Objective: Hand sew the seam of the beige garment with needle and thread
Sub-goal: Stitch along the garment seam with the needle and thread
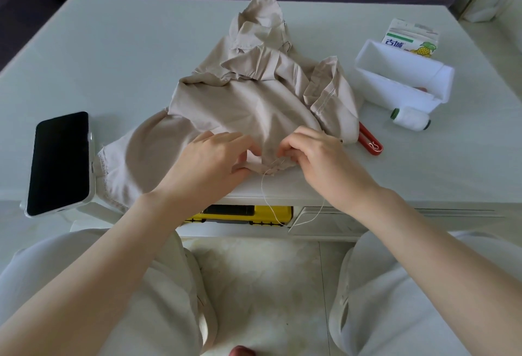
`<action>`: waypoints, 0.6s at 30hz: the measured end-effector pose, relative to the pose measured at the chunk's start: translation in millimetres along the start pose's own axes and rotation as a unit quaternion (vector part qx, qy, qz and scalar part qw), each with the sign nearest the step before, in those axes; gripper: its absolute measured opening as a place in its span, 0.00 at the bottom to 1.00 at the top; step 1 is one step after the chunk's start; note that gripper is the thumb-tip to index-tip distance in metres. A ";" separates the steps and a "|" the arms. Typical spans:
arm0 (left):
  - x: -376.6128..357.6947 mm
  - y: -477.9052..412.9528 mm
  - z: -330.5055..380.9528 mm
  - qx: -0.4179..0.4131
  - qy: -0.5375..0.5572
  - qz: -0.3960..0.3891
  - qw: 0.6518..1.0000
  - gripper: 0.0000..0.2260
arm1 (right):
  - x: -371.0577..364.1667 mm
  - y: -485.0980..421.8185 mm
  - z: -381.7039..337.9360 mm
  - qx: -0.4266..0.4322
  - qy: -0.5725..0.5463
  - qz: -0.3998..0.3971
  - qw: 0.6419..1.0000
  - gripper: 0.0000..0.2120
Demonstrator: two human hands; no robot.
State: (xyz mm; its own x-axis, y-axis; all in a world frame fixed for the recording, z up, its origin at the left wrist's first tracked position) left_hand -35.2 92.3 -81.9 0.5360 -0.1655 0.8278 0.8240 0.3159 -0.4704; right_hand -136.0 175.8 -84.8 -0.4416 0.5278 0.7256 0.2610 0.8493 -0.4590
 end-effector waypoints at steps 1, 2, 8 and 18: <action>0.2 -0.1 -0.1 -0.003 0.001 -0.001 1.000 0.07 | 0.5 0.3 -0.5 0.003 0.000 0.003 1.000 0.11; 0.5 0.0 -0.4 -0.004 0.006 -0.002 1.000 0.05 | 1.3 0.5 -0.9 0.004 0.000 0.007 1.000 0.11; 0.6 0.2 -4.4 0.015 0.026 -0.013 0.999 0.04 | 4.7 0.2 -2.2 0.010 -0.011 0.015 1.000 0.09; -6.5 3.9 -1.8 -0.015 0.038 -0.042 0.998 0.05 | -1.3 2.9 9.2 -0.023 0.019 -0.025 0.999 0.12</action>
State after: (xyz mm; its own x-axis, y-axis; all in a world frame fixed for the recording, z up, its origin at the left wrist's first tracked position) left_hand -35.1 92.9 -89.7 0.4769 -0.2603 0.8395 0.8706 0.2710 -0.4105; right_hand -142.5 177.5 -91.8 -0.4226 0.4843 0.7661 0.2799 0.8737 -0.3979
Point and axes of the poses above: each hand's wrist, its own y-axis away from the middle knuckle, its own x-axis out of the back of the hand, z = x × y, the point moved 8 cm from there along -y, towards the middle knuckle, and after that the axes turned 9 degrees about z, right-handed, at the moved point
